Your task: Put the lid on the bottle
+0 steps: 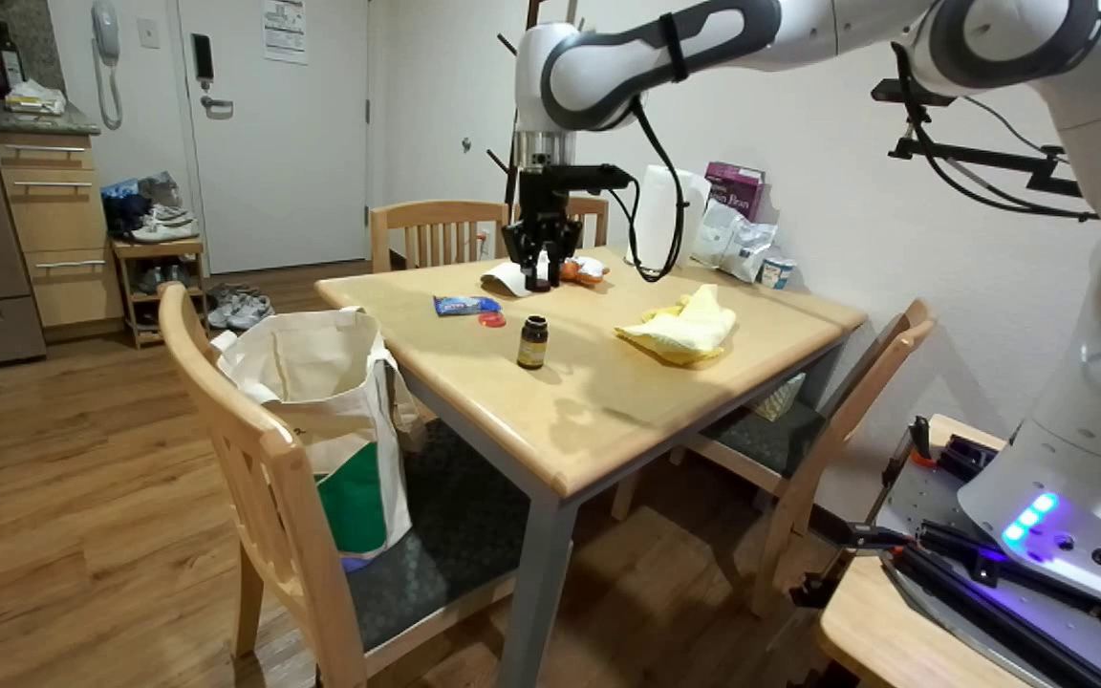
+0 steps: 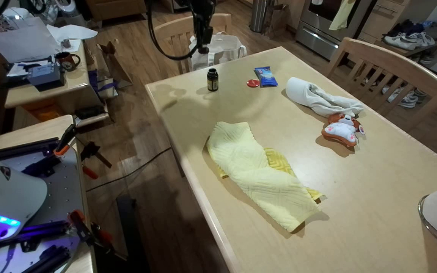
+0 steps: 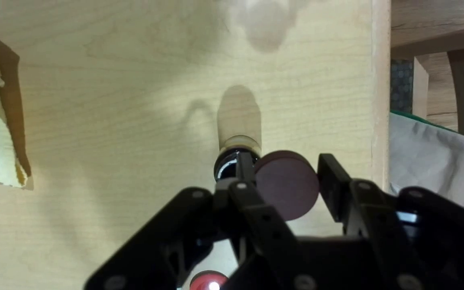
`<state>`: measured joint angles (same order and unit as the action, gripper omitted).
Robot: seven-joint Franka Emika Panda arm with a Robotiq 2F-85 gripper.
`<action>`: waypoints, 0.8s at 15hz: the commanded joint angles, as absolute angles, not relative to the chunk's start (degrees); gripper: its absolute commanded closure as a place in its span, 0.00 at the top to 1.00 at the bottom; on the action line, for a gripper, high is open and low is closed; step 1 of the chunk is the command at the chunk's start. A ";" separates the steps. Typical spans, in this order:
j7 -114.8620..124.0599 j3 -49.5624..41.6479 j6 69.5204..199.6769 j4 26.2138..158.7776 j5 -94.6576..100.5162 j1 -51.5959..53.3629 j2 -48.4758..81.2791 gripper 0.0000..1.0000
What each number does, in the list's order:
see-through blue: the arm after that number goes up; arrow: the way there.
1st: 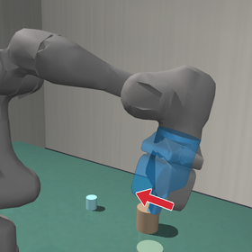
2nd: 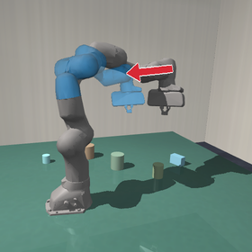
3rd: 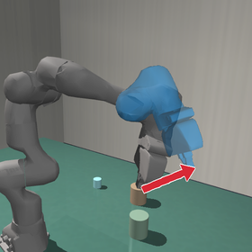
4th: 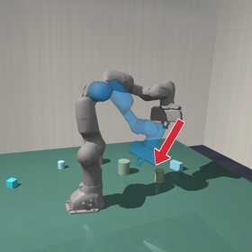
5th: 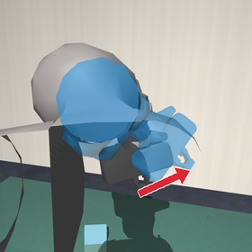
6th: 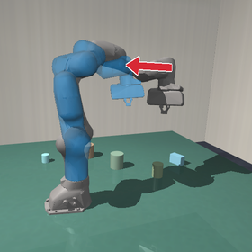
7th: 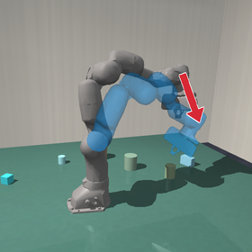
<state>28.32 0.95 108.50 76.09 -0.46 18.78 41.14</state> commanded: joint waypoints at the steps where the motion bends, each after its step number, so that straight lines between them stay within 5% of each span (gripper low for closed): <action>1: 30.06 1.68 106.00 73.45 -1.87 17.95 42.32 0.18; 12: 29.96 1.10 108.06 73.55 -0.37 18.53 42.36 0.18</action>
<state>29.79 0.70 108.26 73.81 -0.64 18.77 42.25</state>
